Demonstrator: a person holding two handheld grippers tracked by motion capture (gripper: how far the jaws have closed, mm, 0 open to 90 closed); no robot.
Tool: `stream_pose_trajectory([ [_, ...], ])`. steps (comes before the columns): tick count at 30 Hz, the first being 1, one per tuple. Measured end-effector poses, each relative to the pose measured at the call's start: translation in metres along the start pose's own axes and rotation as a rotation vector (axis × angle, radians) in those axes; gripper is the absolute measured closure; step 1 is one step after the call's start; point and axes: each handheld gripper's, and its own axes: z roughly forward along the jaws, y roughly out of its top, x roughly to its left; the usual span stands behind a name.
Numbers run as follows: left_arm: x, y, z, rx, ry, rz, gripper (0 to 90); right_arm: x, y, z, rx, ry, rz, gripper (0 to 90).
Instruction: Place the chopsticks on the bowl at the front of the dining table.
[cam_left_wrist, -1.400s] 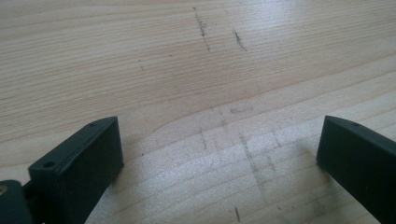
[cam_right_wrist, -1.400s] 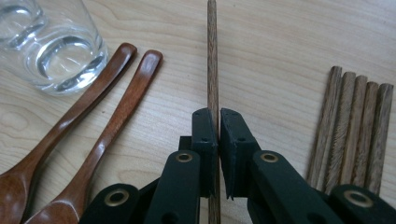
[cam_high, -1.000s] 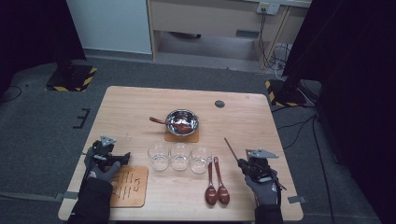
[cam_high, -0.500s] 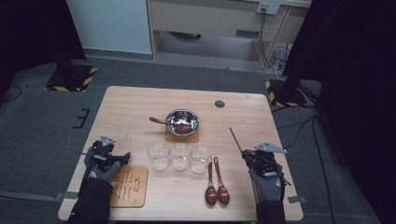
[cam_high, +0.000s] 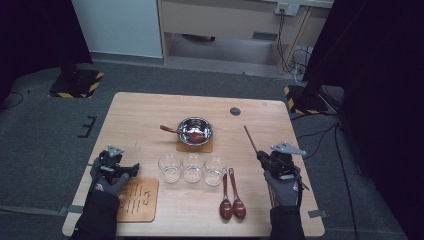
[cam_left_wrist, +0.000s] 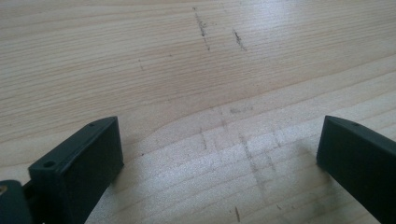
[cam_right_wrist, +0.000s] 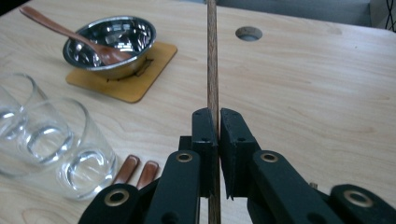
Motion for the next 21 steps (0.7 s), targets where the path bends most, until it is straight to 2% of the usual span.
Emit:
stream_pose_trajectory([
  [12,0.000,0.000,0.000,0.000,0.000,-0.001,0.0,0.010,0.027,-0.004,-0.055,0.001,-0.012,85.1],
  [21,0.000,0.000,0.000,-0.001,-0.001,-0.001,0.0,0.016,0.042,0.005,-0.080,0.014,-0.011,85.1],
])
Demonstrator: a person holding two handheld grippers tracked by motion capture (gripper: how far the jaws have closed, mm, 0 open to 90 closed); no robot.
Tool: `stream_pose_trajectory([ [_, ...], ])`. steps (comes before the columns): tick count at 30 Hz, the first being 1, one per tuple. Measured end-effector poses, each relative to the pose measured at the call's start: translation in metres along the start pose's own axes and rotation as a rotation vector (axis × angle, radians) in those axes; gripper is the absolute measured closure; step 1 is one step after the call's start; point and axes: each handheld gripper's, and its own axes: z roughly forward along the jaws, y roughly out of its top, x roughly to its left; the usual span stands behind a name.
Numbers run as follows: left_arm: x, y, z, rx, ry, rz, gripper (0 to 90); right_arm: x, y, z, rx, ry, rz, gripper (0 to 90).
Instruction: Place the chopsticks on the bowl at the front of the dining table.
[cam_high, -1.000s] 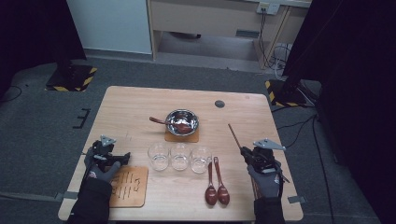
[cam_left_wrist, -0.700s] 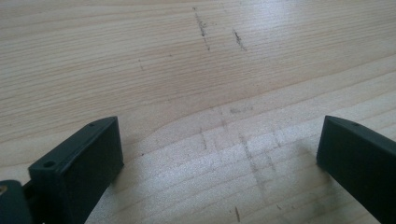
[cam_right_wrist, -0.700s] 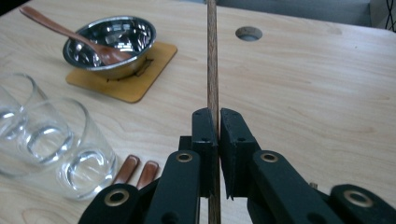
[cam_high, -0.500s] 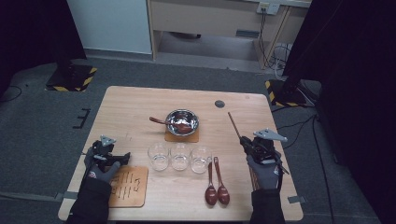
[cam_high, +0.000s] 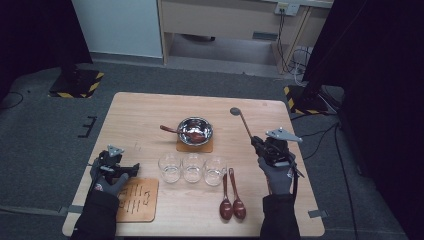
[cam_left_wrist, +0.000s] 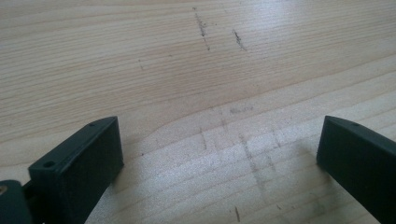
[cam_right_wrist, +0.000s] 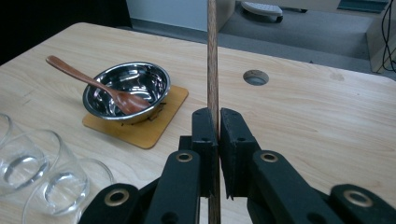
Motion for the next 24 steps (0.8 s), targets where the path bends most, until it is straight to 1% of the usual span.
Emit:
stream_pose_trajectory([
  [7,0.000,0.000,0.000,0.000,-0.001,0.001,0.0,0.005,0.011,0.012,-0.012,0.010,0.000,85.1],
  [17,0.000,0.000,0.000,0.000,-0.001,0.001,0.0,0.010,0.023,0.025,-0.029,0.021,-0.005,85.1],
  [24,0.000,0.000,0.000,0.000,-0.001,0.001,0.0,0.016,0.031,0.034,-0.029,0.034,-0.013,85.1],
])
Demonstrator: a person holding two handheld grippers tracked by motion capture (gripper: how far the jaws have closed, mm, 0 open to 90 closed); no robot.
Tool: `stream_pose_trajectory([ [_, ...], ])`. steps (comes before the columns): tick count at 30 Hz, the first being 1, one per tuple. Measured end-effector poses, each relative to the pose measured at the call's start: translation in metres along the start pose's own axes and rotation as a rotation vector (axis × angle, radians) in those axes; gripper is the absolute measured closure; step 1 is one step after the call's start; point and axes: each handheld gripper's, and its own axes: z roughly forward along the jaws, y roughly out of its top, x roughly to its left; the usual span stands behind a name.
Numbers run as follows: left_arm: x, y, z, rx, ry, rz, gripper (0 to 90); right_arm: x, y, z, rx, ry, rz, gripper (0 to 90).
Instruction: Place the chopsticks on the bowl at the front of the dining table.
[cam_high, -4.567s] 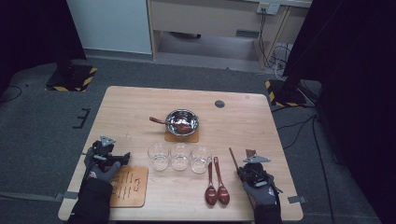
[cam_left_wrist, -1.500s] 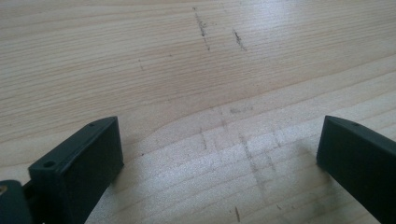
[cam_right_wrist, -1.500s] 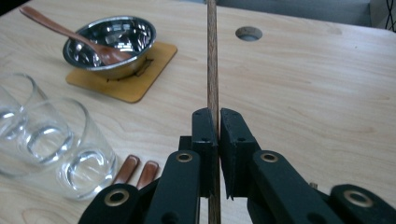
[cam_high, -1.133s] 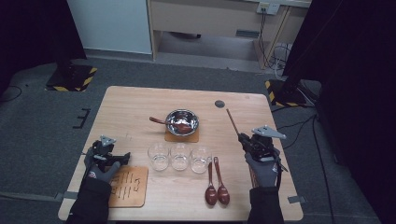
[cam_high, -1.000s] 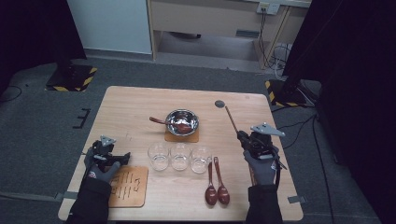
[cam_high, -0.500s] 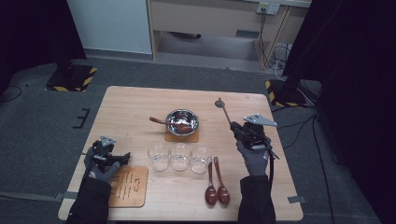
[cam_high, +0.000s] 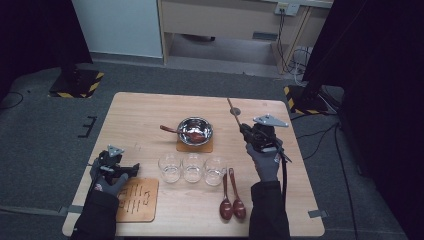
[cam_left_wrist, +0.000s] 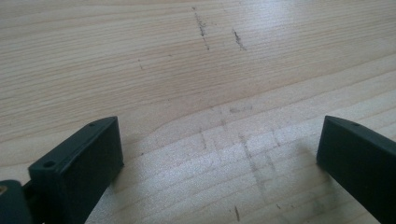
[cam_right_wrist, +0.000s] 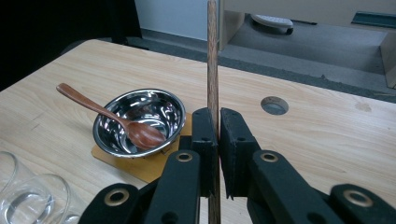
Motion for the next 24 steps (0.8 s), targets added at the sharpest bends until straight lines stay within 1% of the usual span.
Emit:
stream_pose_trajectory([
  [14,0.000,0.000,0.000,0.000,0.000,0.000,0.0,0.012,0.016,0.014,-0.009,0.019,-0.017,85.1],
  [24,0.000,0.000,0.000,0.000,0.000,0.000,0.0,0.021,0.026,0.030,-0.013,0.029,-0.025,85.1],
])
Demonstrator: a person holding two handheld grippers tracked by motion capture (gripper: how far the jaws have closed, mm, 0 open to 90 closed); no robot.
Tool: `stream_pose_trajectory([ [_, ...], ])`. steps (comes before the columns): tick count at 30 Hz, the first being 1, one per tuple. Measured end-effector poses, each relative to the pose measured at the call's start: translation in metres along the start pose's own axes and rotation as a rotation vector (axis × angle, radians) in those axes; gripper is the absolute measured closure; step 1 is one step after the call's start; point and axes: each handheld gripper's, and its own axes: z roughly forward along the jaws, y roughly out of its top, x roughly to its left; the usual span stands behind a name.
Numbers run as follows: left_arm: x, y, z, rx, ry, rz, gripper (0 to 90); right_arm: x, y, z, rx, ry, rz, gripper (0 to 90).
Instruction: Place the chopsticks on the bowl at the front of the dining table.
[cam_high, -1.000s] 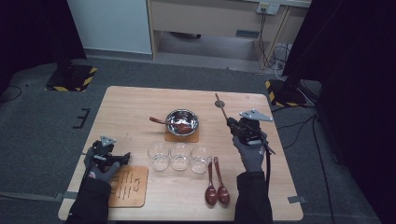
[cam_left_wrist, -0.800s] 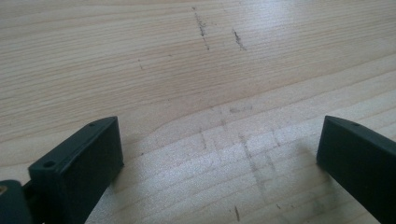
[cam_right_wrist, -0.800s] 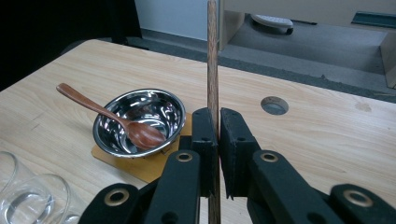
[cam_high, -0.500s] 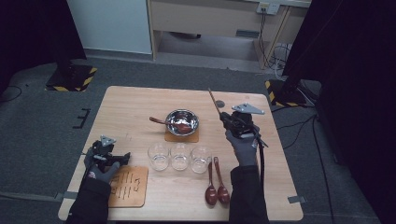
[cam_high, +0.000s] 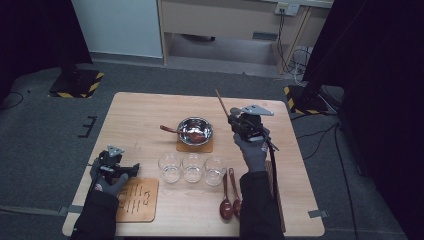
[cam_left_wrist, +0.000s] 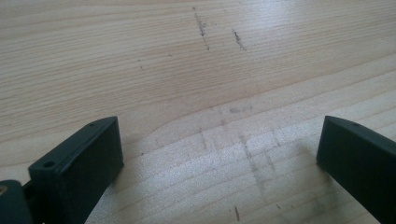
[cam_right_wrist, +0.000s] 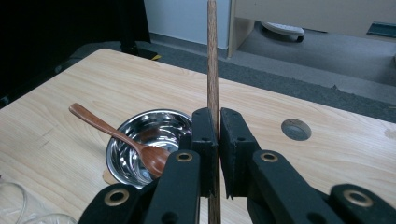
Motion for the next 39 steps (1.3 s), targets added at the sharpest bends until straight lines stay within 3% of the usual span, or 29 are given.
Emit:
stream_pose_trajectory([
  [20,0.000,0.000,0.000,0.000,0.000,0.000,0.0,0.015,0.019,0.024,-0.018,0.039,-0.008,85.0],
  [39,0.000,0.000,0.000,0.000,0.000,0.000,0.0,0.029,0.029,0.059,-0.009,0.047,-0.015,85.0],
])
